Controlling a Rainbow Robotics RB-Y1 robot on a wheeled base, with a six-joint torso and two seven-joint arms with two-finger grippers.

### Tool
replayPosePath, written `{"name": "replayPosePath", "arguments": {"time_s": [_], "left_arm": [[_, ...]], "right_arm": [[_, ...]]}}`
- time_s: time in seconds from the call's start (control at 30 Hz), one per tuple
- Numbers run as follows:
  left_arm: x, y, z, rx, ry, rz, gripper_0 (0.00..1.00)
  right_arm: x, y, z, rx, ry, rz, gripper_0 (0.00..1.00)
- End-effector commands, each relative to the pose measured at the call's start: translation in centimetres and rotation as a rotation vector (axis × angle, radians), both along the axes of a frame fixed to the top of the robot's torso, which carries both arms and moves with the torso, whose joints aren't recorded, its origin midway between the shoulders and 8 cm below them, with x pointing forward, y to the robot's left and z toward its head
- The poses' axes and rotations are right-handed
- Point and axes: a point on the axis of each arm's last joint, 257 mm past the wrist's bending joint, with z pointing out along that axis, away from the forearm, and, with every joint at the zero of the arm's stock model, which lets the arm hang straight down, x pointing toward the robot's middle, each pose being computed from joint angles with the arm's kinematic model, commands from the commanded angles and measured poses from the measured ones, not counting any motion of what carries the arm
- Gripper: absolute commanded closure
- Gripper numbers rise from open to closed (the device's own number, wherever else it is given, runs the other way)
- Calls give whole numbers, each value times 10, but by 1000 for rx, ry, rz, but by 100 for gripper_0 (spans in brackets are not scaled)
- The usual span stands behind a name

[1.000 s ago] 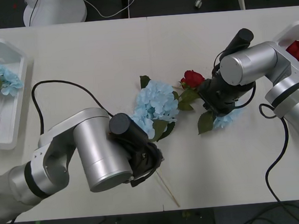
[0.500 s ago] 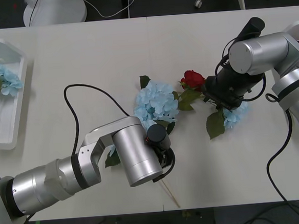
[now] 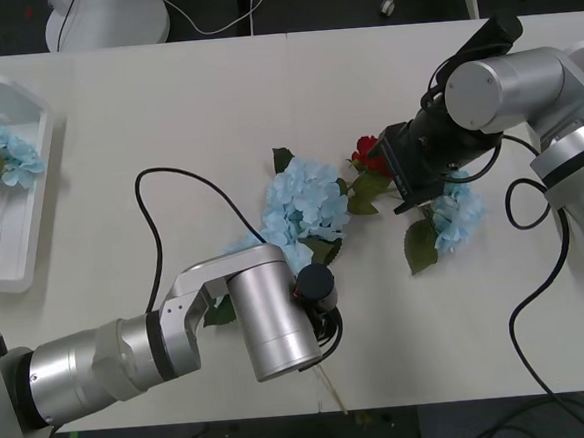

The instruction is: Put the red flowers into the right box and the blue flowers into the left box

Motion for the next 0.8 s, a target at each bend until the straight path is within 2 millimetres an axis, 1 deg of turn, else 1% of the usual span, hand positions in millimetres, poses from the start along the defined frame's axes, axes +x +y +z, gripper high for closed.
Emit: {"name": "replayPosePath", "arguments": {"time_s": [0.03,0.3,0.43,0.5,0.6,0.8], "left_arm": [[12,-4,11,27,-55,-72,100],[16,1,12,36,-65,-69,100],[27,6,20,39,-104,-62,100],[35,13,34,35,-135,-59,100],[42,27,54,32,-171,-65,100],[50,66,112,81,-241,-102,100]], "right_arm": [[15,-4,22,-25,-46,-59,2],[13,-17,4,-31,0,-92,2],[14,-17,-10,-48,-2,-89,2],[16,-18,-17,-50,-2,-96,2],[17,-20,-23,-50,3,-99,2],[16,-19,-32,-64,12,-96,2]]}}
